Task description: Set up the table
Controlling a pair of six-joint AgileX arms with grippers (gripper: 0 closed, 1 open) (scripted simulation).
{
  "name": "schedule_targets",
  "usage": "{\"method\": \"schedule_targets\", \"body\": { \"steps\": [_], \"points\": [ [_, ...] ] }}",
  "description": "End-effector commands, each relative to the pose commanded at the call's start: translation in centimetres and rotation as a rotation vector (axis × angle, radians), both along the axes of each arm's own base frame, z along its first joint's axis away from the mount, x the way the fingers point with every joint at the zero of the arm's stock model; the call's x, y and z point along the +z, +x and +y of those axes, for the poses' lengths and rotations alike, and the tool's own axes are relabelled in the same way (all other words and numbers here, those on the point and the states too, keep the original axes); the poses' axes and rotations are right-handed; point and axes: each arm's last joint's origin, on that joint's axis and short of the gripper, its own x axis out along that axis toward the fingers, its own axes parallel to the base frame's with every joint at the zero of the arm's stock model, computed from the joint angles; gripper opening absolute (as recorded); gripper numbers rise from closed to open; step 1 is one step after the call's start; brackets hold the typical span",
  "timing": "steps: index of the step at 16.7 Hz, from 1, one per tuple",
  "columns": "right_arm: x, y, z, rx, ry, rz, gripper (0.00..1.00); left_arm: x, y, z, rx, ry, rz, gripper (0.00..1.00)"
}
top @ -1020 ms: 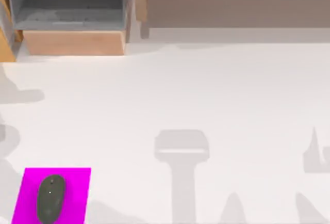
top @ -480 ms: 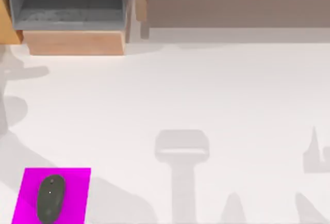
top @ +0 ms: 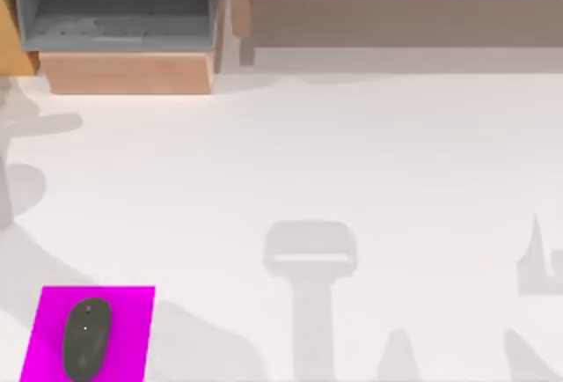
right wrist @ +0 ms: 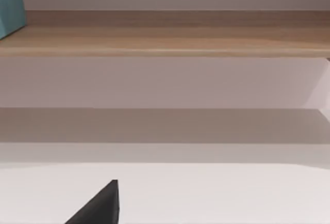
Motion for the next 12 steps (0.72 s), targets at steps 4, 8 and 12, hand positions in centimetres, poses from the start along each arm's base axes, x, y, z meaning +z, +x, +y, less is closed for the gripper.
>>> {"method": "schedule_targets", "body": {
  "steps": [4,8,12],
  "points": [
    [0.0,0.0,0.0,0.0,0.0,0.0,1.0,0.0,0.0,0.0,0.0,0.0,0.0,0.6],
    [0.0,0.0,0.0,0.0,0.0,0.0,1.0,0.0,0.0,0.0,0.0,0.0,0.0,0.9],
    [0.0,0.0,0.0,0.0,0.0,0.0,1.0,0.0,0.0,0.0,0.0,0.0,0.0,1.0]
  ]
}}
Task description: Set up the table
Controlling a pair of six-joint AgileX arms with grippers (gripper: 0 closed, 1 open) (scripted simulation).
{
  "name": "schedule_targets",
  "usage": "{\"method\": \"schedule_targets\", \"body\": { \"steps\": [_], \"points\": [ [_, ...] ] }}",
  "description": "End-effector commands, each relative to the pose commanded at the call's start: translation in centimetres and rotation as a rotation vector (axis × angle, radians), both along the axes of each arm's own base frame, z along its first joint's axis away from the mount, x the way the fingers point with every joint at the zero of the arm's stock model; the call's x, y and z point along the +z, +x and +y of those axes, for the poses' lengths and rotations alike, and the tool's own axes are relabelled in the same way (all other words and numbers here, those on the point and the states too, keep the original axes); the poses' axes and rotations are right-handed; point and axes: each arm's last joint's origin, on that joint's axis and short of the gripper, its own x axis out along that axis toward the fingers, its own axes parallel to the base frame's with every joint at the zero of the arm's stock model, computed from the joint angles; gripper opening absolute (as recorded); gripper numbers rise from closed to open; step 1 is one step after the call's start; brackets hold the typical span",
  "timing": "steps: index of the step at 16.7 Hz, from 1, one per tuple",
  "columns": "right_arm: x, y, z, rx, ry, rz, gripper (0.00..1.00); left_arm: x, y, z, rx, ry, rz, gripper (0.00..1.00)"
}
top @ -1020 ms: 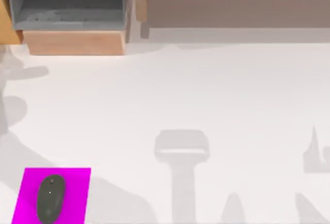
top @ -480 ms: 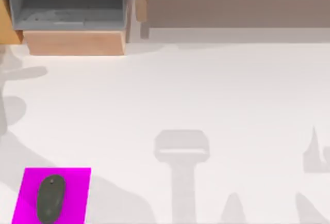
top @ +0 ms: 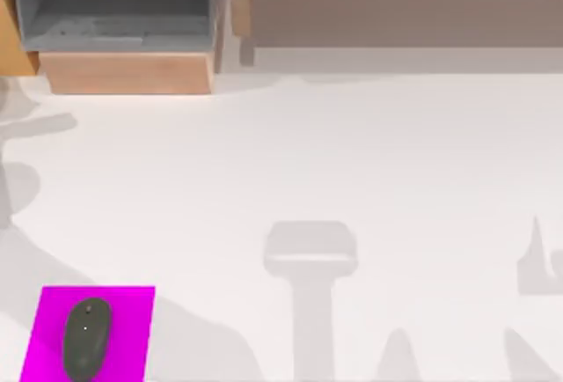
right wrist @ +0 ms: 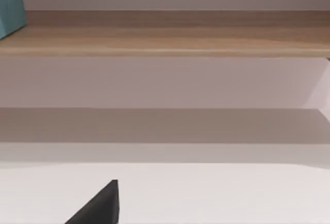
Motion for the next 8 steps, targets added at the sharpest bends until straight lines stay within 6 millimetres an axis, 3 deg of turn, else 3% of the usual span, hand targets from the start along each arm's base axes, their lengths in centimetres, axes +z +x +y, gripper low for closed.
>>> {"method": "schedule_targets", "body": {
  "steps": [5,6,8],
  "points": [
    [0.0,0.0,0.0,0.0,0.0,0.0,1.0,0.0,0.0,0.0,0.0,0.0,0.0,1.0],
    [0.0,0.0,0.0,0.0,0.0,0.0,1.0,-1.3,-0.5,0.1,0.005,-0.022,0.042,1.0],
    [0.0,0.0,0.0,0.0,0.0,0.0,1.0,-1.2,-0.7,0.0,0.002,-0.021,0.039,1.0]
  ]
}}
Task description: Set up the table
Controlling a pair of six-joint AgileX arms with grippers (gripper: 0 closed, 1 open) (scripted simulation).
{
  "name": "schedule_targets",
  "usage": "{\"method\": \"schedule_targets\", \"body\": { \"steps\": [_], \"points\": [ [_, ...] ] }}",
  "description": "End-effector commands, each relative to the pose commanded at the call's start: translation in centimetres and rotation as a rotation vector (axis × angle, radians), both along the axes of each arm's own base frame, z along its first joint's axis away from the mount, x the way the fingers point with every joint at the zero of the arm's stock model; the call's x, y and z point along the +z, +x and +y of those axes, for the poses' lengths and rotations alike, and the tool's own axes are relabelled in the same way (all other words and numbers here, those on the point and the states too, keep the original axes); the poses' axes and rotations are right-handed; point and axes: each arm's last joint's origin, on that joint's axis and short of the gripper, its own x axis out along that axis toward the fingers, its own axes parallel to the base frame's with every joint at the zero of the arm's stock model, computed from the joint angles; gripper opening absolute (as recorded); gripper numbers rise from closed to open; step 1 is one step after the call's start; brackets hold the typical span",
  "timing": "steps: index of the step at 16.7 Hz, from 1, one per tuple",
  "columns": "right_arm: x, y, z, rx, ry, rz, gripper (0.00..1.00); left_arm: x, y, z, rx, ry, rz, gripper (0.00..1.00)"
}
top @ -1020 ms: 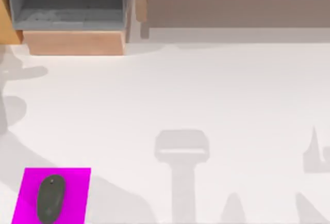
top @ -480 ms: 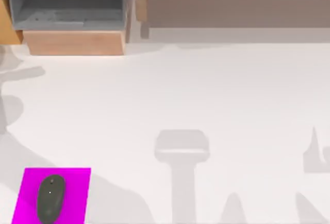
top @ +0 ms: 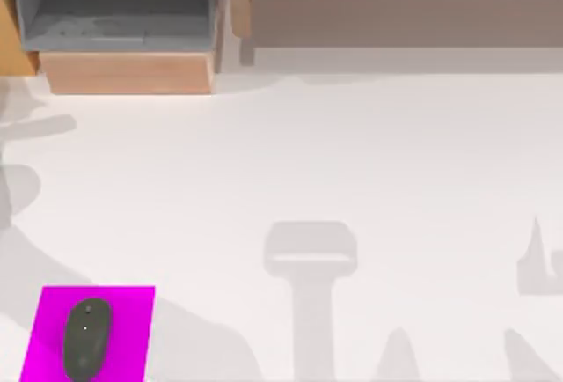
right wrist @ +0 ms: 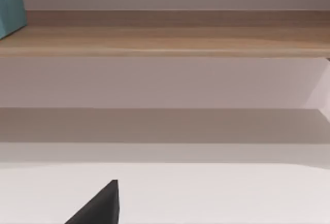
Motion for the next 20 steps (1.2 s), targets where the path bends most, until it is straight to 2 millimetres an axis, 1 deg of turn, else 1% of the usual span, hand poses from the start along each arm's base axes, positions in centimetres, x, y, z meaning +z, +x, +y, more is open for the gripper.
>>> {"method": "schedule_targets", "body": {
  "steps": [8,14,16,17,18,20],
  "points": [
    [0.0,0.0,0.0,0.0,0.0,0.0,1.0,-0.1,-3.6,0.1,0.003,0.0,0.001,1.0],
    [0.0,0.0,0.0,0.0,0.0,0.0,1.0,-0.3,-3.6,-0.1,-0.001,-0.004,0.007,1.0],
    [0.0,0.0,0.0,0.0,0.0,0.0,1.0,0.1,-3.3,-1.7,-0.008,-0.041,0.013,1.0],
    [0.0,0.0,0.0,0.0,0.0,0.0,1.0,0.1,-3.0,-3.1,-0.012,-0.075,0.023,1.0],
    [0.0,0.0,0.0,0.0,0.0,0.0,1.0,0.0,-2.8,-4.5,-0.017,-0.111,0.034,1.0],
    [0.0,0.0,0.0,0.0,0.0,0.0,1.0,-0.4,-2.6,-8.3,-0.029,-0.2,0.068,1.0]
  ]
}}
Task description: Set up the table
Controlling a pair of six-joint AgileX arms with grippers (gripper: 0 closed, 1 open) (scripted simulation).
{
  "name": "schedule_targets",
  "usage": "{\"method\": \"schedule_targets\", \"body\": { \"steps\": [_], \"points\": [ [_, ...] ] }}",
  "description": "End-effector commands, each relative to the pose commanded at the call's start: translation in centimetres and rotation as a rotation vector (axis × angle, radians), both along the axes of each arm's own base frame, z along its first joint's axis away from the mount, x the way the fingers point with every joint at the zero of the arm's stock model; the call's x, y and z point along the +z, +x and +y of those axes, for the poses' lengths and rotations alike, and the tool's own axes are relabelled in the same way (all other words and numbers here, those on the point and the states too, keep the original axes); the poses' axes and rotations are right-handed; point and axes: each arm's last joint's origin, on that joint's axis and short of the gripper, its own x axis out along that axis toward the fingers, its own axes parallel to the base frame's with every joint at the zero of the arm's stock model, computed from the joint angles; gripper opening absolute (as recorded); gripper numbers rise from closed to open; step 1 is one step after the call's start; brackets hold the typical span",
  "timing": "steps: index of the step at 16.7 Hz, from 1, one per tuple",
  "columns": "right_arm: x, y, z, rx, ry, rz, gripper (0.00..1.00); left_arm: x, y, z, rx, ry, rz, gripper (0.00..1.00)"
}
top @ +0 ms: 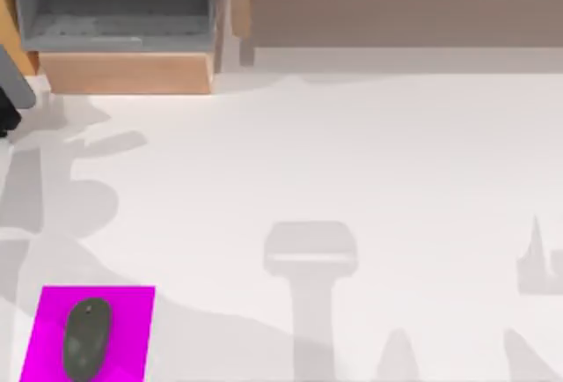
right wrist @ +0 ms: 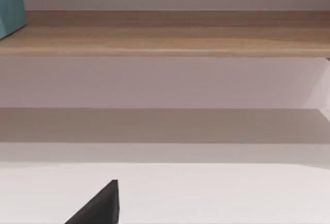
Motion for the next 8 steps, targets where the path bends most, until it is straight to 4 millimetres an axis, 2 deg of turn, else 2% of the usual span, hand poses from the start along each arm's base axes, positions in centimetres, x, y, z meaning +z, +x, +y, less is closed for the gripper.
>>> {"method": "schedule_targets", "body": {
  "steps": [4,8],
  "points": [
    [0.0,0.0,0.0,0.0,0.0,0.0,1.0,-0.5,0.2,-8.3,-0.025,-0.168,0.048,1.0],
    [0.0,0.0,0.0,0.0,0.0,0.0,1.0,-0.3,-0.3,-15.0,-0.031,-0.332,0.073,1.0]
  ]
}}
